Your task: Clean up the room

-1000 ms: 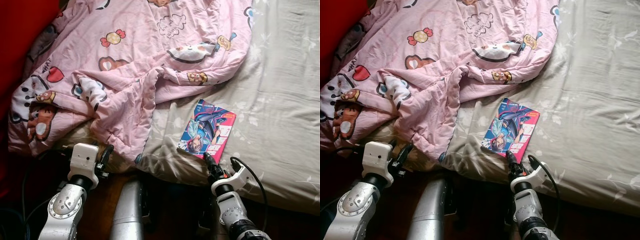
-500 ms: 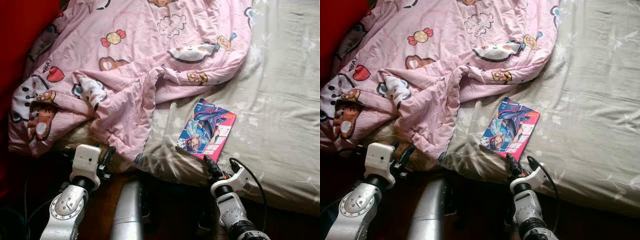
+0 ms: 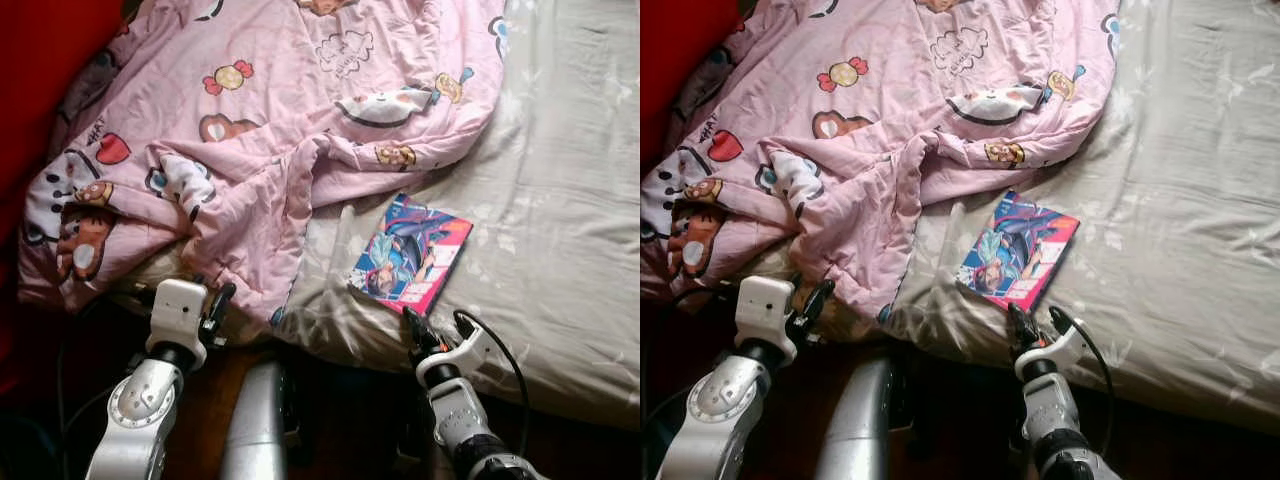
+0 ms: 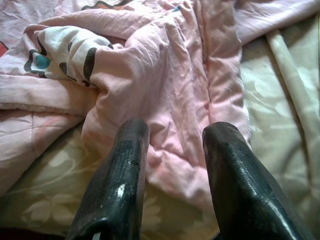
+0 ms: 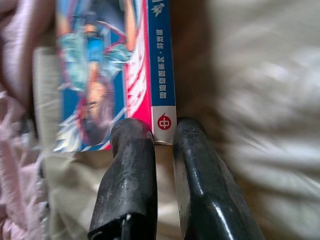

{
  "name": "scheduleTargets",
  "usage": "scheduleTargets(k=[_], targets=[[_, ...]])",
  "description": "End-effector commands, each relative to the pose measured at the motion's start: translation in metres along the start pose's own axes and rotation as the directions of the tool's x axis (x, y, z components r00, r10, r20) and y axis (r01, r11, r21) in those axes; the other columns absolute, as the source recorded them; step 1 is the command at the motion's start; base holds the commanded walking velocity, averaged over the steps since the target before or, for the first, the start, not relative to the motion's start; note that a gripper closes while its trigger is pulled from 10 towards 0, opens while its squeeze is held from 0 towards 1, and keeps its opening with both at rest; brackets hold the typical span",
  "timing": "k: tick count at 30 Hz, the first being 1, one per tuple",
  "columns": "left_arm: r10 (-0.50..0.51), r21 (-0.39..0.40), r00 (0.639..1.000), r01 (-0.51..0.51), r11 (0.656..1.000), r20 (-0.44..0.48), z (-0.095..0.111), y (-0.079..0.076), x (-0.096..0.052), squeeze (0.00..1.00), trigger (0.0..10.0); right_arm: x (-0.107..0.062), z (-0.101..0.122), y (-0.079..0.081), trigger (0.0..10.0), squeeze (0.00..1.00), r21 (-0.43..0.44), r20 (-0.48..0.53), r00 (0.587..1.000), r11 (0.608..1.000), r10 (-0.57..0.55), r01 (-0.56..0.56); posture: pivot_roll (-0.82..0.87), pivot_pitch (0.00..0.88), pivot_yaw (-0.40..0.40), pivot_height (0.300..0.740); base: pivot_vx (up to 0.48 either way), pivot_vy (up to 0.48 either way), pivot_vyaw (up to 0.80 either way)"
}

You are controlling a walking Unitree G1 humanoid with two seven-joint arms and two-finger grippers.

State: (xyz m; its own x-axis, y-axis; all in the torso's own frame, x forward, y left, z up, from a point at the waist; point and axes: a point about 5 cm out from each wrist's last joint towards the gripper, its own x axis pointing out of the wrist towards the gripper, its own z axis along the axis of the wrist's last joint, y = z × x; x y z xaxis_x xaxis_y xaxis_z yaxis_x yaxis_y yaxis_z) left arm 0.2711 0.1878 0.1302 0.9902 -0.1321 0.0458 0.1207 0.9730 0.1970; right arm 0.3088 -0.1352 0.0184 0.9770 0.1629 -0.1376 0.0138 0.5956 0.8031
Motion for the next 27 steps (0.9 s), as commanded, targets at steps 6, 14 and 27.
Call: scheduleTargets(k=[6, 14, 27], targets=[[0.056, -0.066, 0.998, -0.059, 0.996, -0.039, -0.017, 0.002, 0.008, 0.00, 10.0, 0.002, 0.007, 0.004, 0.0, 0.00, -0.166, 0.014, 1.000, 0.986, 0.007, -0.004, 0.11, 0.323, 0.051, 0.628, 0.000, 0.000, 0.00], [0.079, -0.101, 0.997, -0.078, 0.992, -0.001, -0.015, -0.001, 0.026, 0.00, 10.0, 0.005, 0.040, 0.005, 10.0, 0.00, -0.439, 0.105, 0.995, 0.897, 0.000, 0.047, 0.06, 0.218, 0.007, 0.628, 0.000, 0.000, 0.00], [0.136, -0.096, 0.991, -0.136, 0.986, -0.010, -0.029, 0.008, 0.022, 0.00, 10.0, -0.014, 0.051, -0.008, 10.0, 0.00, -0.651, 0.189, 0.981, 0.744, -0.033, 0.151, 0.03, 0.116, -0.045, 0.628, 0.000, 0.000, 0.00]])
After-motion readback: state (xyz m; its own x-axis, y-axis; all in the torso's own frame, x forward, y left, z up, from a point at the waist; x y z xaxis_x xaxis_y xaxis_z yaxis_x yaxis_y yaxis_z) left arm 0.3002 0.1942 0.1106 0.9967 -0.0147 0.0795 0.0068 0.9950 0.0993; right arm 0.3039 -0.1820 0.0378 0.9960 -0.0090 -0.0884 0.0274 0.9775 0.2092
